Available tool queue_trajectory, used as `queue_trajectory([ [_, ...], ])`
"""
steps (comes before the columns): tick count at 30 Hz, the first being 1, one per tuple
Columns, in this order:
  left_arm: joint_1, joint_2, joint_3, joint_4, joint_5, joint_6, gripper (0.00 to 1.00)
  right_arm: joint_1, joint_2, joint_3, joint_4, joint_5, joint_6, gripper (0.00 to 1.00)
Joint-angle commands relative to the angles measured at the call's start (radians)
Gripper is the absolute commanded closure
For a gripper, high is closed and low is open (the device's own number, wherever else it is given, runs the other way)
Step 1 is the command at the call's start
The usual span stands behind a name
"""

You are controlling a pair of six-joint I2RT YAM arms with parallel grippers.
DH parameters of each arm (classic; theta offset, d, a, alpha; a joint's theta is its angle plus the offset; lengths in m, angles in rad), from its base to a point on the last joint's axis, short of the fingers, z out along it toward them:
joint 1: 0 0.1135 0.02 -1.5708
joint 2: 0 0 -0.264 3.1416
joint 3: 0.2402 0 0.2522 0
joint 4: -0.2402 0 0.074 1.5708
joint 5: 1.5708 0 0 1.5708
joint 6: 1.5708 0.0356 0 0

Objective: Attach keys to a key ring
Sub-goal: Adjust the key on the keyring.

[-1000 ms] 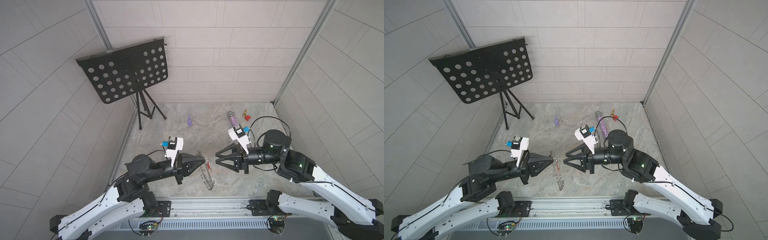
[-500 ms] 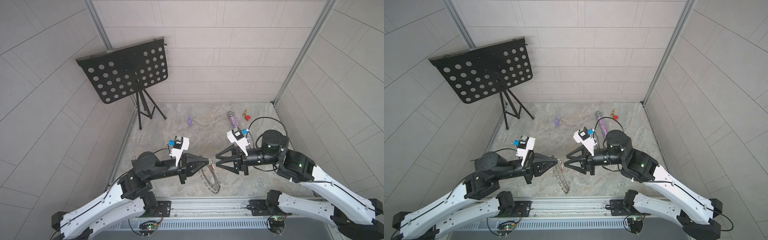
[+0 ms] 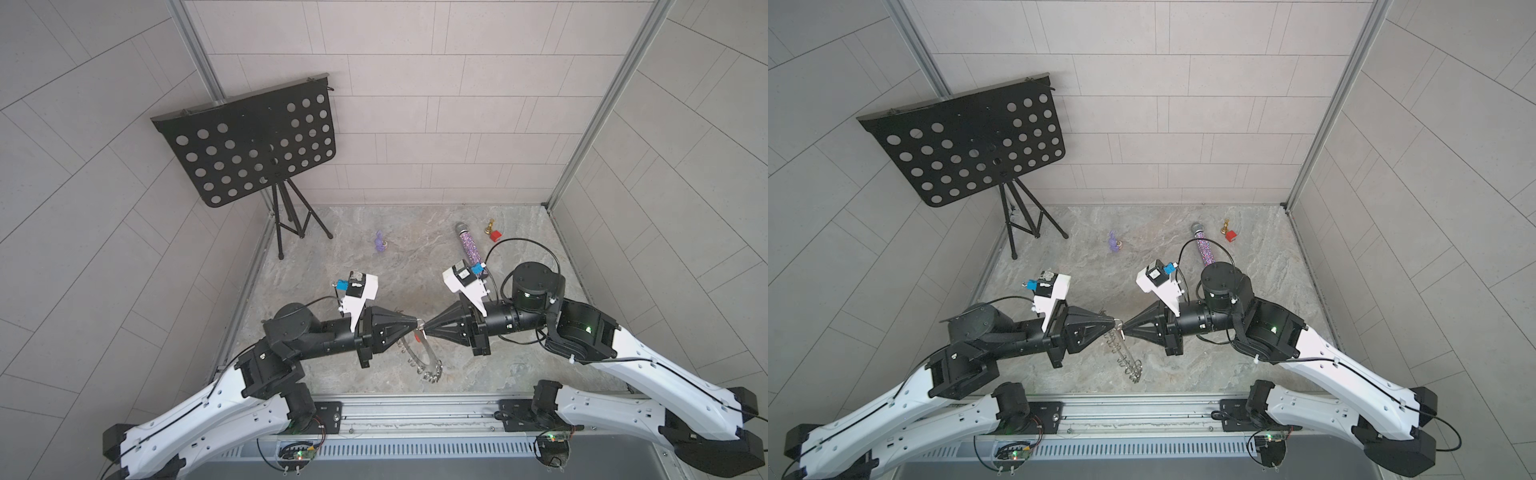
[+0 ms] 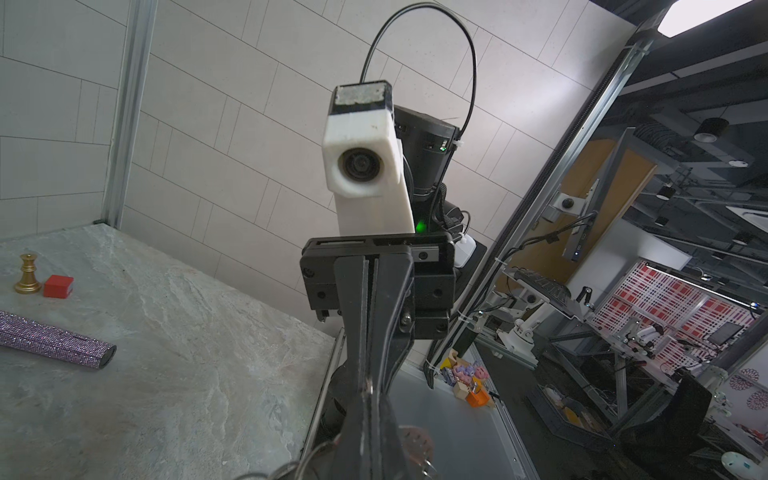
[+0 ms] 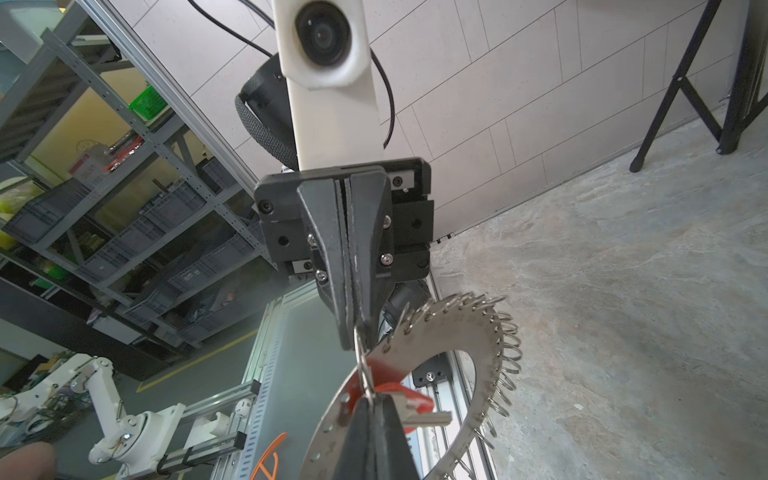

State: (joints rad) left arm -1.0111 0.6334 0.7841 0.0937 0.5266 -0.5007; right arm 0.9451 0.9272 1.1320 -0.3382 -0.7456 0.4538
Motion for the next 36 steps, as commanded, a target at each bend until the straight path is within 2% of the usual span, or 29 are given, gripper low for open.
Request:
queue_trajectory([
  [1, -0.003, -0.021, 0.040, 0.070, 0.016, -0.001, 1.00, 0.001, -0.019, -0.020, 0.030, 0.006, 0.011, 1.00],
  [21, -0.003, 0.015, 0.031, 0.192, 0.106, -0.065, 1.00, 0.008, 0.040, -0.036, 0.125, -0.067, 0.075, 1.00],
  [36, -0.003, 0.015, -0.041, 0.261, 0.119, -0.136, 1.00, 0.008, 0.051, -0.031, 0.206, -0.004, 0.110, 1.00],
])
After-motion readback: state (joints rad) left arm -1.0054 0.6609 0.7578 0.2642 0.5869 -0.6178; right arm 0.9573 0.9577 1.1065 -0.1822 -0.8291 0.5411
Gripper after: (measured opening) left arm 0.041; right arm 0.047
